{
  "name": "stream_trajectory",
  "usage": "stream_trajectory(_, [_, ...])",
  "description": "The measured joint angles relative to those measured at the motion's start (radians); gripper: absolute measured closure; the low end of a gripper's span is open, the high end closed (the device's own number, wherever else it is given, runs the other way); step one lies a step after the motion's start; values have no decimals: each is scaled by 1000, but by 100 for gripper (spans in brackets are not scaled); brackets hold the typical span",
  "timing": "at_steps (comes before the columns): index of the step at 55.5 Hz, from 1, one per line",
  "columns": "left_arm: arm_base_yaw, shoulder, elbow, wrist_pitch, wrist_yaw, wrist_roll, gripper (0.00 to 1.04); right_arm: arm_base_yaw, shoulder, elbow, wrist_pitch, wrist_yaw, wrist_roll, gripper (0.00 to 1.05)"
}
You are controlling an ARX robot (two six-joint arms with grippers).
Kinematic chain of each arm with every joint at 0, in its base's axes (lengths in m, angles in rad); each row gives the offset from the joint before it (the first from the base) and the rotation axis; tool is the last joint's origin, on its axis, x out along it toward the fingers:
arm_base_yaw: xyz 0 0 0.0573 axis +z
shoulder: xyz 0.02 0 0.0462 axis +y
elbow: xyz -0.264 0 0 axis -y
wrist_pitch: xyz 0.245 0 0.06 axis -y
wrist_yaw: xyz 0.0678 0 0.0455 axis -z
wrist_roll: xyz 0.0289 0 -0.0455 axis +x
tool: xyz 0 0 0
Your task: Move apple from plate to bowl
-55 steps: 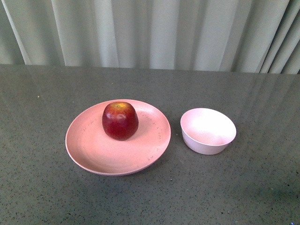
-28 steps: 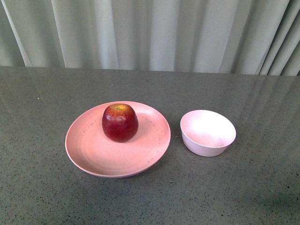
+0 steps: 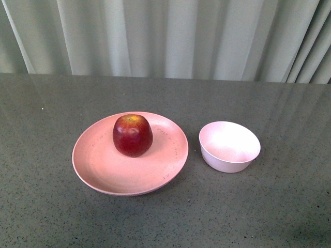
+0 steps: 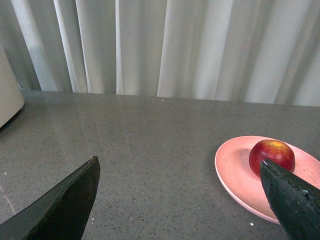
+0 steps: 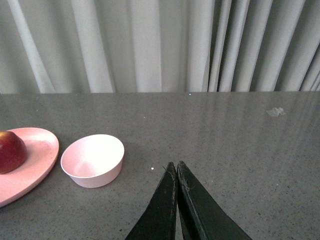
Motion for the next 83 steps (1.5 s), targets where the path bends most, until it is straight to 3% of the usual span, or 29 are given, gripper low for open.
stream_trajectory(7, [0, 0, 0, 0, 0, 0, 9, 0, -1, 0, -1, 0, -1, 100])
stream_trajectory(15, [0, 0, 0, 0, 0, 0, 9, 0, -2, 0, -1, 0, -1, 72])
stream_trajectory(38, [0, 0, 0, 0, 0, 0, 9, 0, -2, 0, -1, 0, 0, 8])
stream_trajectory(47, [3, 4, 2, -6, 14, -8, 9, 0, -2, 0, -1, 0, -1, 9])
stream_trajectory(51, [72, 111, 81, -211, 237, -94, 9, 0, -2, 0, -1, 0, -1, 9])
stream_trajectory(56, [85, 276, 128, -298, 364, -168, 9, 0, -2, 0, -1, 1, -1, 9])
stream_trajectory(67, [24, 577, 183, -38, 321, -194, 9, 0, -3, 0, -1, 0, -1, 9])
stream_trajectory(83, [-144, 1094, 369, 279, 208, -116, 9, 0, -3, 0, -1, 0, -1, 9])
